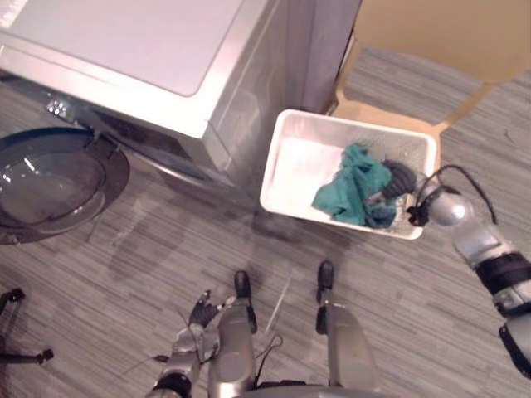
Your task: Pick up the laundry basket with both hands and put the clothes into the washing machine.
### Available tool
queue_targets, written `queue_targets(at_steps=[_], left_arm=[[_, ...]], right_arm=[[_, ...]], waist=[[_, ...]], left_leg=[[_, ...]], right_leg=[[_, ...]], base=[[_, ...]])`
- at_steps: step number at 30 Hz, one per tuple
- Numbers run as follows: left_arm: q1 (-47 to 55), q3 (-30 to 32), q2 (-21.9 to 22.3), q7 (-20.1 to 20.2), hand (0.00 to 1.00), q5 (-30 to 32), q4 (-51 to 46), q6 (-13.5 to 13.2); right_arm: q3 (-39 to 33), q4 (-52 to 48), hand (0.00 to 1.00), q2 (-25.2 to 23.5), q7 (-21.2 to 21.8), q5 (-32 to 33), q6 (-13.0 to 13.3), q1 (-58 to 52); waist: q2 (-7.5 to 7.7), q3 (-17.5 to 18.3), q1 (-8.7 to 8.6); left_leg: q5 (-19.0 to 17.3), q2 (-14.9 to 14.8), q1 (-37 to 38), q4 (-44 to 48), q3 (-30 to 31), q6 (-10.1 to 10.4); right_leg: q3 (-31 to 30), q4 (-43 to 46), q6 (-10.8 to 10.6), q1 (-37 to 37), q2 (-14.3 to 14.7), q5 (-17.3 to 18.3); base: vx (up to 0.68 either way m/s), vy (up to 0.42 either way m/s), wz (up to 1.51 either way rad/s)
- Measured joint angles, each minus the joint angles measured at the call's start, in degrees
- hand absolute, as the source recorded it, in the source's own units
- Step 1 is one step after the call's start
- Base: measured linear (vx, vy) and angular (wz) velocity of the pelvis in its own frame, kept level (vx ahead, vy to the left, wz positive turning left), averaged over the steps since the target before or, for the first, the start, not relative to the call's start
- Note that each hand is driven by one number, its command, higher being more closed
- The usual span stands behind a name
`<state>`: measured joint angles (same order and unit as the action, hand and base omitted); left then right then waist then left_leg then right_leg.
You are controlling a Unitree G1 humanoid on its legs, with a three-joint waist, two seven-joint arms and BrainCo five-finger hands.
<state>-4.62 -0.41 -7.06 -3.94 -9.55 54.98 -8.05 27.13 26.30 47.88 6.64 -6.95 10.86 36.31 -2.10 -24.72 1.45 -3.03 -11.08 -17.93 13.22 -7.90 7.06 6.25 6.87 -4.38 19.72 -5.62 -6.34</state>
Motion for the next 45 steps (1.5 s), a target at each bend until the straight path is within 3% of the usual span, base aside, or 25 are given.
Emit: queue_targets(at_steps=[9, 13, 15, 20, 26, 39, 45], left_arm=[[-1.69, -0.09, -0.02, -1.24, 0.0, -1.08, -0.79, -0.05], [-2.32, -0.35, 0.01, -2.34, 0.0, -2.26, -0.91, -0.08], [-3.8, -1.37, 0.02, -2.79, 0.0, -3.43, -1.55, -0.27], [-4.53, -1.94, 1.43, -3.87, 0.0, -4.62, -5.08, -1.36], [-4.94, -2.01, 2.94, -3.9, 0.0, -5.26, -6.18, -1.28], [-6.65, -1.77, 3.59, -4.24, 0.0, -11.27, -12.8, -1.51], [-6.67, -1.72, 3.8, -4.99, 0.0, -12.58, -16.15, -1.88]], right_arm=[[0.9, 5.46, 0.0, -0.36, -0.69, -3.94, -0.18, 0.53], [0.02, 10.1, 0.0, -1.35, -3.24, -4.4, -1.17, 1.38], [-3.0, 11.75, 0.0, -2.88, -5.47, -4.17, -2.4, 2.26], [-8.54, 12.56, 0.0, -5.22, -9.02, -2.25, -2.59, 4.1], [-12.75, 12.69, 0.0, -6.75, -10.19, -1.57, -3.64, 4.4], [-14.28, 17.47, 0.0, -10.77, -10.45, 0.94, -5.07, 5.48], [-16.21, 24.27, 0.0, -11.17, -13.06, 1.93, -6.01, 11.98]], waist=[[0.54, -0.97, 1.26], [0.54, -0.97, 2.42], [0.59, -1.0, 2.62], [0.68, -1.06, 2.7], [1.16, -1.32, 2.68], [1.12, -1.34, 2.9], [0.57, -1.62, 3.43]], left_leg=[[0.43, 0.15, -3.17, 0.79, 1.17, 0.03], [0.61, 0.18, -3.77, 0.82, 1.15, -0.12], [0.93, 0.19, -4.6, 0.73, 1.15, -0.14], [1.03, 0.1, -5.49, 0.76, 0.89, -0.16], [1.02, -0.04, -7.83, 1.35, 0.33, -0.16], [0.05, -0.23, -20.22, 9.29, 0.34, -1.45], [-0.56, 0.08, -26.57, 12.88, 1.1, -1.67]], right_leg=[[1.26, 0.25, 0.09, 2.01, -0.39, -0.45], [1.21, 1.0, 0.08, 3.13, -0.47, -0.46], [1.37, 1.41, 0.08, 4.1, -0.56, -0.43], [1.4, 3.37, 0.1, 5.85, -1.38, 0.41], [1.36, 5.39, -0.03, 8.86, -1.81, 1.22], [2.45, 15.56, 0.4, 20.82, -4.24, 4.96], [2.96, 20.14, 0.65, 26.65, -5.59, 6.26]], base=[[-0.03, 0.004, 0.07], [0.04, 0.015, -0.03], [0.02, 0.004, 0.0], [0.0, 0.001, 0.01], [0.0, 0.001, -0.01], [-0.01, -0.004, 0.08], [-0.04, -0.005, 0.1]])
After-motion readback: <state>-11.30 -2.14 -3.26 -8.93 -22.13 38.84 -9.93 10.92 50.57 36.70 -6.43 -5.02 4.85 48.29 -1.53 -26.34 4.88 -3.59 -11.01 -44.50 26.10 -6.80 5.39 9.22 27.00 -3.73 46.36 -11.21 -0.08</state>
